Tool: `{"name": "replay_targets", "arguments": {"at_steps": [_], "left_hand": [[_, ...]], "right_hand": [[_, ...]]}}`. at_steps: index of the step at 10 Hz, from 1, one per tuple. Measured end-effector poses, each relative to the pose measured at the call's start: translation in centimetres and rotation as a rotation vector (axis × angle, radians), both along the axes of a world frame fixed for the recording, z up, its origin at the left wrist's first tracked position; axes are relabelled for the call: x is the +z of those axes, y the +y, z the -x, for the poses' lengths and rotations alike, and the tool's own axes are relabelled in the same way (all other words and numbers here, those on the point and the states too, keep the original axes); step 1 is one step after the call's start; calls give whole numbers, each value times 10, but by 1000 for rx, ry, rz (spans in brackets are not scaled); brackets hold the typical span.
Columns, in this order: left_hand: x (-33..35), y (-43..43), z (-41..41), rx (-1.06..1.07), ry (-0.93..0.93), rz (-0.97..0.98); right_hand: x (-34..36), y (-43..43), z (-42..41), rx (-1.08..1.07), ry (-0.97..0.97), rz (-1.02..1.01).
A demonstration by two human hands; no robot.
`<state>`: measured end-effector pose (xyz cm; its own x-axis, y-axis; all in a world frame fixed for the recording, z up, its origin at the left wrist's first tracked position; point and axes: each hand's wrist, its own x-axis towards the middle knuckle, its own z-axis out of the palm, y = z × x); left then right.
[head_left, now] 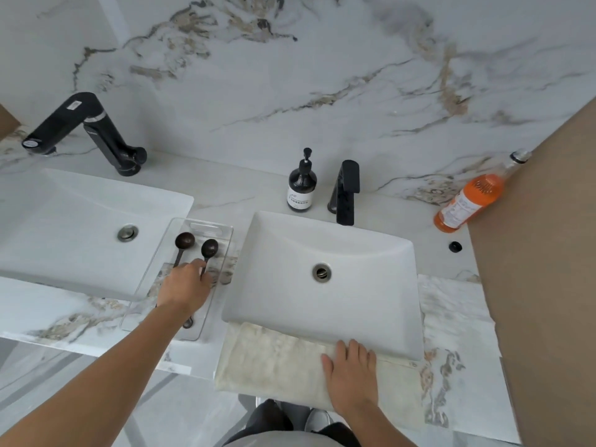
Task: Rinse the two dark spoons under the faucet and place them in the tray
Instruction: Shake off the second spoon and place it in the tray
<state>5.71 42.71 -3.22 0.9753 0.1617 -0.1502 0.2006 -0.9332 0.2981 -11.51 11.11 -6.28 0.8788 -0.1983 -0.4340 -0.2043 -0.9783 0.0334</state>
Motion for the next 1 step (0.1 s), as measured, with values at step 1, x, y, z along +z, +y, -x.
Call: {"name": "replay_targets", "arguments": {"at_steps": [1], "left_hand": [[17,-14,5,13,-16,9]], "right_hand": [[-3,-6,0,11,19,-29]]}}
